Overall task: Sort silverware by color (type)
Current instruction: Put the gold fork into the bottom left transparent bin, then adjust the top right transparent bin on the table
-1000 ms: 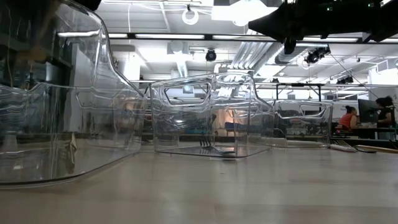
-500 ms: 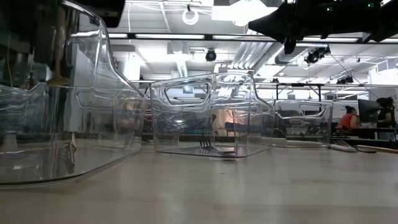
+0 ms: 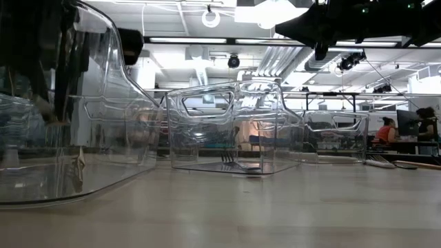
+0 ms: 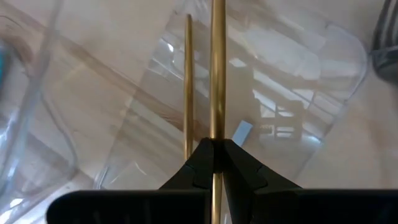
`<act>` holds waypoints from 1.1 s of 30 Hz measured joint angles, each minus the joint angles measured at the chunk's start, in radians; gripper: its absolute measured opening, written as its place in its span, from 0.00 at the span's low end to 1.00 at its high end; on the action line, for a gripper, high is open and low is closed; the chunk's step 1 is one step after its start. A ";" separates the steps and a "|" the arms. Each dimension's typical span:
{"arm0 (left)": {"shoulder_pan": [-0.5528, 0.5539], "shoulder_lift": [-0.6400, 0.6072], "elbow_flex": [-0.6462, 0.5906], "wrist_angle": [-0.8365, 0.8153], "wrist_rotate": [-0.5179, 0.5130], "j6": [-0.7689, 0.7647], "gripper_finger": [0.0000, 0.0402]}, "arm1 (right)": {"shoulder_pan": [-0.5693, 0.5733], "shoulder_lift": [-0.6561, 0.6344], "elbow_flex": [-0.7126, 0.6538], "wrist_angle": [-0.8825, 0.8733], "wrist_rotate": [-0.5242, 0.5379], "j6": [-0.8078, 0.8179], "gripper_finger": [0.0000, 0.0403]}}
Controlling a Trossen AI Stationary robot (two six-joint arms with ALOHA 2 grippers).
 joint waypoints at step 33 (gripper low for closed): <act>0.069 -0.092 0.263 -0.278 -0.077 -0.516 0.15 | 0.000 0.000 0.000 0.000 0.000 0.004 0.00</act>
